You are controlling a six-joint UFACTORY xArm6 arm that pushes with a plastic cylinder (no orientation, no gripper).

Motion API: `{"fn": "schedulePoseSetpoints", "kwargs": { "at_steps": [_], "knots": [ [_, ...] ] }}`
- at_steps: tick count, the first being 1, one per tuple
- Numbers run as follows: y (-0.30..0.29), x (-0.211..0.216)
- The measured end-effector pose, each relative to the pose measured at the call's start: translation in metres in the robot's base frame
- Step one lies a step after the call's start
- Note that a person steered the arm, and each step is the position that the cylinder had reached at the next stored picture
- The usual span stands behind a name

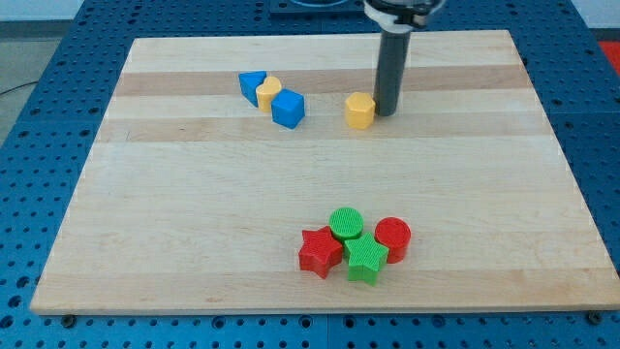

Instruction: Move yellow hexagon into the blue cube

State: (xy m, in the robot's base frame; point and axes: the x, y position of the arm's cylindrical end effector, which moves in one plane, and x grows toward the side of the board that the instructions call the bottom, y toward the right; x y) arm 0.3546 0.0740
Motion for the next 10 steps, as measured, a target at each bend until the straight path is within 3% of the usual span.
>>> {"fn": "schedulePoseSetpoints", "kwargs": {
  "at_steps": [3,8,10],
  "knots": [
    [-0.008,0.024],
    [-0.07,-0.011],
    [-0.07,0.02]
  ]
}}
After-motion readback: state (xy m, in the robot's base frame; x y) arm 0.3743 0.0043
